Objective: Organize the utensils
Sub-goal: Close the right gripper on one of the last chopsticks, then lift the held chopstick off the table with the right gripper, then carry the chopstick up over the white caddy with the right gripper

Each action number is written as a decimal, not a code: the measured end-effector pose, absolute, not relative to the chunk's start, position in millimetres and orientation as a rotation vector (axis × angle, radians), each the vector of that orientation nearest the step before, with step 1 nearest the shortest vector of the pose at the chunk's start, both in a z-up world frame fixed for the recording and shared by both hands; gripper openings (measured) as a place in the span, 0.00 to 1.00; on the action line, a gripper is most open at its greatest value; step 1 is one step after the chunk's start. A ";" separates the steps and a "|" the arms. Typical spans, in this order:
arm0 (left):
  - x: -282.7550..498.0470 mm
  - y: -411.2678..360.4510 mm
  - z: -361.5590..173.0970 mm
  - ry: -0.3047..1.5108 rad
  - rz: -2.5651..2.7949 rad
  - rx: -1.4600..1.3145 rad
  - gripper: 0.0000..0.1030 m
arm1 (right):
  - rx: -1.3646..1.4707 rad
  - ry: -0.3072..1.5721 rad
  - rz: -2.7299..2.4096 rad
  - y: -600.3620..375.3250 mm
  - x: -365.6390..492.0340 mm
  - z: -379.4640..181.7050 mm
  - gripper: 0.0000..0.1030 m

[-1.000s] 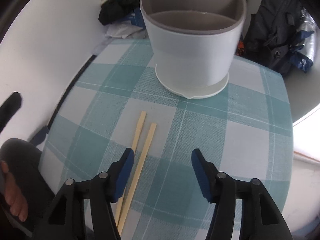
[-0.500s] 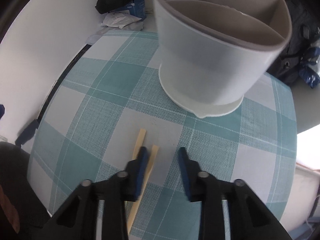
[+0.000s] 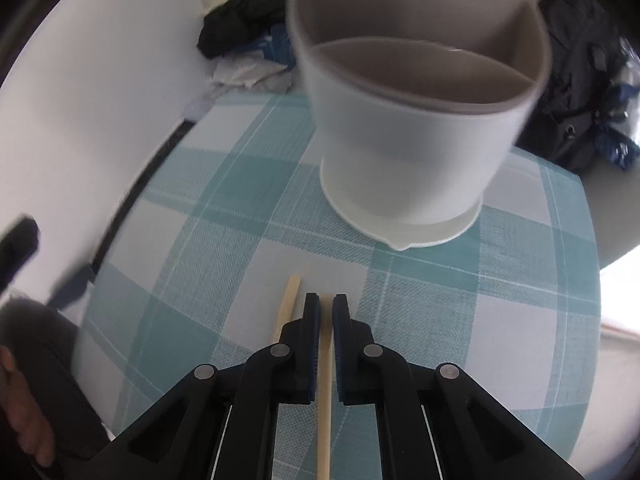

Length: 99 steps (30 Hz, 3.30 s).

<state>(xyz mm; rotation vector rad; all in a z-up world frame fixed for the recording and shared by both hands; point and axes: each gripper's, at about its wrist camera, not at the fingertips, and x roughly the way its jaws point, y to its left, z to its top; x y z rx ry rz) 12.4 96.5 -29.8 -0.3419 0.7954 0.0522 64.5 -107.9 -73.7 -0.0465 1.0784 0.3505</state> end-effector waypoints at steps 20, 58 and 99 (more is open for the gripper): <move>26.0 29.7 -48.2 1.028 -0.119 -0.164 0.94 | 0.551 0.816 0.387 -269.3 27.5 -19.7 0.06; 77.9 -66.7 -58.0 1.267 -0.159 -0.021 0.02 | 0.754 0.679 0.345 -318.8 17.4 -45.1 0.06; 16.9 -5.3 80.7 0.594 -0.336 -0.253 0.02 | 0.232 0.462 0.432 -204.3 -32.2 40.9 0.05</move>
